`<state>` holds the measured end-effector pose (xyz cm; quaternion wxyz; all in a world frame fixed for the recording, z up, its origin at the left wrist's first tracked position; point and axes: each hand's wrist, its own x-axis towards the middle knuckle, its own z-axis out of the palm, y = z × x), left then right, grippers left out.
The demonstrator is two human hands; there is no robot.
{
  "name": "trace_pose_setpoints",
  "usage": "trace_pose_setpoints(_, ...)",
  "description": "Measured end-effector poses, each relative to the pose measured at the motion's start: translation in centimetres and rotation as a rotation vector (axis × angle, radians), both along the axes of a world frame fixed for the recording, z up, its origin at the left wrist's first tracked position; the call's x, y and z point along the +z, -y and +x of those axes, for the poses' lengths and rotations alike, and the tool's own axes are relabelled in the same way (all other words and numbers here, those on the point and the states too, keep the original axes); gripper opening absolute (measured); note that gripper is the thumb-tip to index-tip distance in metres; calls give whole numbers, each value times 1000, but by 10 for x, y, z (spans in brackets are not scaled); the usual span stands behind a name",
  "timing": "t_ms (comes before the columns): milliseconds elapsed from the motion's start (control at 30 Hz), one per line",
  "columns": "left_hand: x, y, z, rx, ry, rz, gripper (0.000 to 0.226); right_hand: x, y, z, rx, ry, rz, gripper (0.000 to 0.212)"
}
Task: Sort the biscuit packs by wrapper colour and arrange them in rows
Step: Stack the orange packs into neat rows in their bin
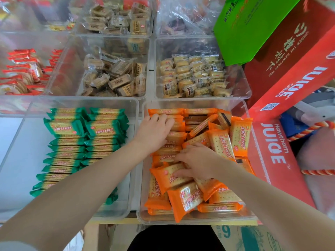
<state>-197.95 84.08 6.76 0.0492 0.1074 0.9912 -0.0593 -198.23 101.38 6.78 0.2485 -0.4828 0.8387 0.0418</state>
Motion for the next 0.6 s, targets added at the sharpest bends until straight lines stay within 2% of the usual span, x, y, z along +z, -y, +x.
trace_pose_setpoints(200, 12, 21, -4, 7, 19, 199, 53, 13, -2, -5, -134, 133, -70, 54)
trace_pose_setpoints(300, 14, 25, -7, 6, 15, 191, 55, 23, -3, -10, -190, 184, -89, 43)
trace_pose_setpoints(400, 15, 24, -9, -15, 24, 166, 56, 27, 7, -16, -240, 231, -8, 46)
trace_pose_setpoints(500, 16, 25, -12, -33, 32, 159, 57, 12, 24, -22, -301, 94, -119, 32)
trace_pose_setpoints(600, 13, 27, -12, -49, 47, 138, 63, -7, 37, -18, -246, -4, -40, 27)
